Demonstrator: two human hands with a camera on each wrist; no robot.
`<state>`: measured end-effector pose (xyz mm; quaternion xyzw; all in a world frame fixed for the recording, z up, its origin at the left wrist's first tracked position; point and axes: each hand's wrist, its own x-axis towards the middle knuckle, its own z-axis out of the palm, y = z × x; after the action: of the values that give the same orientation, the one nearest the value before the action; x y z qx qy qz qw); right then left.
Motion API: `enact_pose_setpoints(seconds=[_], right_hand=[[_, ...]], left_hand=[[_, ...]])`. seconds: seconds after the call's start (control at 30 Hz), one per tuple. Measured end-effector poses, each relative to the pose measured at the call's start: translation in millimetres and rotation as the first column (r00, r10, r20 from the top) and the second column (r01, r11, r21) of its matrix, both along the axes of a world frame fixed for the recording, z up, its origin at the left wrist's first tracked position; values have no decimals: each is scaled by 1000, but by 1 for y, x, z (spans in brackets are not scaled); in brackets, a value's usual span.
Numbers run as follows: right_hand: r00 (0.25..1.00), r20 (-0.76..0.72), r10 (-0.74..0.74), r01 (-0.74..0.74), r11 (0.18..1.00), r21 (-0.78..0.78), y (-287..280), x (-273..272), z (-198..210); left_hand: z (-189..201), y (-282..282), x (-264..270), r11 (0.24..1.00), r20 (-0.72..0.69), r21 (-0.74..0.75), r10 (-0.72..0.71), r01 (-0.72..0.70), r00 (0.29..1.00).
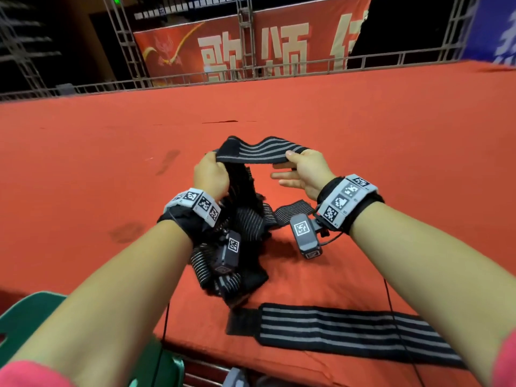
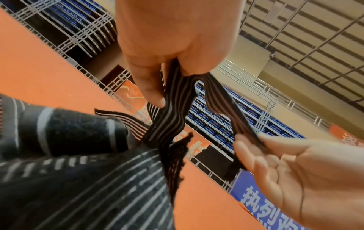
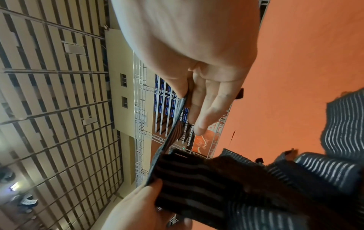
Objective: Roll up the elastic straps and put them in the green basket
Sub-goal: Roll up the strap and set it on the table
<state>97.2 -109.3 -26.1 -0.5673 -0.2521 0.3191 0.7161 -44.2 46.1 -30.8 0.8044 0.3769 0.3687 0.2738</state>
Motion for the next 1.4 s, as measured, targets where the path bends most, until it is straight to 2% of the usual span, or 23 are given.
enact_pose_setpoints(seconds=[0.1, 0.27, 0.37, 0.47, 0.57, 0.63, 0.67, 0.73, 0.77, 0.8, 0.87, 0.93, 1.1, 1.17, 1.27, 1.33, 1.4], right_hand=[[1000, -8, 4, -4, 998, -67, 12, -7, -7], [994, 28, 102, -88, 944, -318, 16, -12, -27], [980, 132, 149, -77, 896, -436, 10, -8, -32], [947, 292, 138, 2, 901, -433, 4, -5, -29], [848, 517, 118, 102, 920, -378, 5, -5, -25], [760, 622, 188, 72, 927, -369, 8, -8, -23], [702, 669, 243, 47, 922, -384, 10, -9, -22], [537, 779, 324, 89, 897, -434, 17, -8, -28], [478, 813, 332, 130, 889, -439, 20, -7, -31], [454, 830, 324, 157, 888, -433, 22, -4, -36], [453, 849, 273, 199, 897, -394, 21, 0, -40], [474, 850, 230, 220, 904, -367, 16, 3, -41], [483, 855, 189, 192, 930, -314, 5, 14, -43], [525, 842, 127, 233, 930, -286, -1, 25, -45], [597, 802, 36, 309, 912, -271, -17, 46, -44], [601, 799, 6, 364, 888, -281, -26, 60, -45], [583, 812, 10, 409, 860, -304, -32, 70, -48]], left_hand=[[4, 12, -14, 999, -126, 47, 29, -24, 992], [-15, 16, -21, 1000, -224, -14, 22, -25, 974], [-21, 8, -10, 999, -213, -44, -26, 17, 977], [-26, 1, 4, 997, -239, -47, -75, 65, 968], [-29, -11, 16, 993, -247, -23, -121, 119, 962], [-30, -18, 22, 987, -252, -16, -158, 159, 955], [-31, -21, 23, 984, -257, -10, -174, 178, 951], [-31, -28, 26, 975, -260, 16, -211, 223, 942], [-31, -31, 25, 966, -257, 25, -241, 256, 936], [-32, -33, 25, 956, -246, 15, -279, 292, 928], [-33, -31, 24, 928, -167, -97, -371, 359, 914], [-37, -25, 24, 911, -98, -173, -395, 375, 914], [-44, -18, 38, 930, -221, -49, -366, 364, 904], [-50, -10, 48, 970, -220, -5, -239, 244, 946], [-58, 1, 58, 990, -219, -59, -135, 125, 966], [-59, 1, 63, 987, -280, -90, -157, 136, 947], [-57, -8, 66, 975, -379, -106, -222, 197, 898]])
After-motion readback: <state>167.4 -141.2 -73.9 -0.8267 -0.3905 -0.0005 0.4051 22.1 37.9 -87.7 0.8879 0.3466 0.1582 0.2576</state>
